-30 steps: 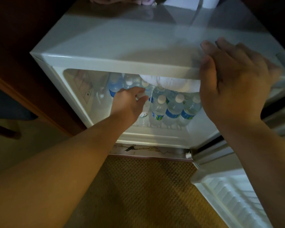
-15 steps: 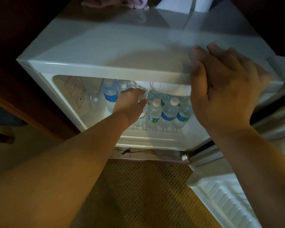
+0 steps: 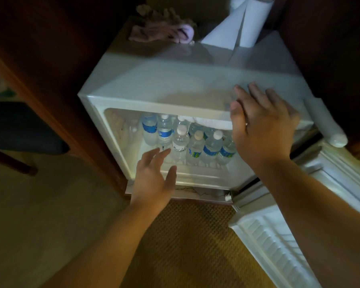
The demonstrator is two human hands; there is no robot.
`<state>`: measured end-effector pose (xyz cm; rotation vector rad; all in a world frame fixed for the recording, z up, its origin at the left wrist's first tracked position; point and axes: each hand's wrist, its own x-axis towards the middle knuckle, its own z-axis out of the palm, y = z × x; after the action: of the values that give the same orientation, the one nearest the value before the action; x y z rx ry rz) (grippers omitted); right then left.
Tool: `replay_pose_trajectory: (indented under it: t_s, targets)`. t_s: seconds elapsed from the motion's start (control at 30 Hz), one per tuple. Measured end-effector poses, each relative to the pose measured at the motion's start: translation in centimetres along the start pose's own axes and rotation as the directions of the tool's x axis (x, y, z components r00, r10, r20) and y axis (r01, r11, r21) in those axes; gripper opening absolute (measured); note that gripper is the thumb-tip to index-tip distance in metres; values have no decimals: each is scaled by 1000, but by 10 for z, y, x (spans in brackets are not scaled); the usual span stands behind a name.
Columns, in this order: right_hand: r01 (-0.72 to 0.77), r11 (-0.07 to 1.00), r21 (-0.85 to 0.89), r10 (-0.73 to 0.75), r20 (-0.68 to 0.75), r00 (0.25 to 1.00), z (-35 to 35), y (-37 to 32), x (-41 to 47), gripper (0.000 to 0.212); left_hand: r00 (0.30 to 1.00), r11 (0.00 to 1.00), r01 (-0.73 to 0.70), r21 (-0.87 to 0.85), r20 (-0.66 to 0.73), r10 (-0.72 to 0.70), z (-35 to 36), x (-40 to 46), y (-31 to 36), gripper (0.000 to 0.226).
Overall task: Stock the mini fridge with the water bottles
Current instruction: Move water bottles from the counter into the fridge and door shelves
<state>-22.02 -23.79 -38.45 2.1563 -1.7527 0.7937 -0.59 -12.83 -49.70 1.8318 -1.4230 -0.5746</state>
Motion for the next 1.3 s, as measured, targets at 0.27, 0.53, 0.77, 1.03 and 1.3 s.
replay_pose_trajectory:
  t_s: [0.27, 0.53, 0.77, 1.03, 1.3]
  targets:
    - [-85, 970, 228, 7, 322, 947, -107, -23, -5, 62, 988, 991, -102, -82, -126, 91, -147, -72, 130, 41]
    - [-24, 891, 453, 34, -12, 999, -355, -63, 50, 42, 924, 962, -269, 40, -270, 270, -310, -81, 328, 40]
    - [-9, 888, 460, -19, 55, 998, -495, -60, 157, 59, 881, 929, -317, 191, -302, 363, -402, -33, 462, 45]
    - [50, 926, 373, -107, 135, 985, -517, -76, 268, 62, 911, 934, -316, 169, -221, 348, -401, 42, 498, 41]
    - [-80, 915, 395, -46, 301, 953, -457, -97, 332, 57, 989, 963, -114, 243, 123, 86, -341, 138, 475, 66]
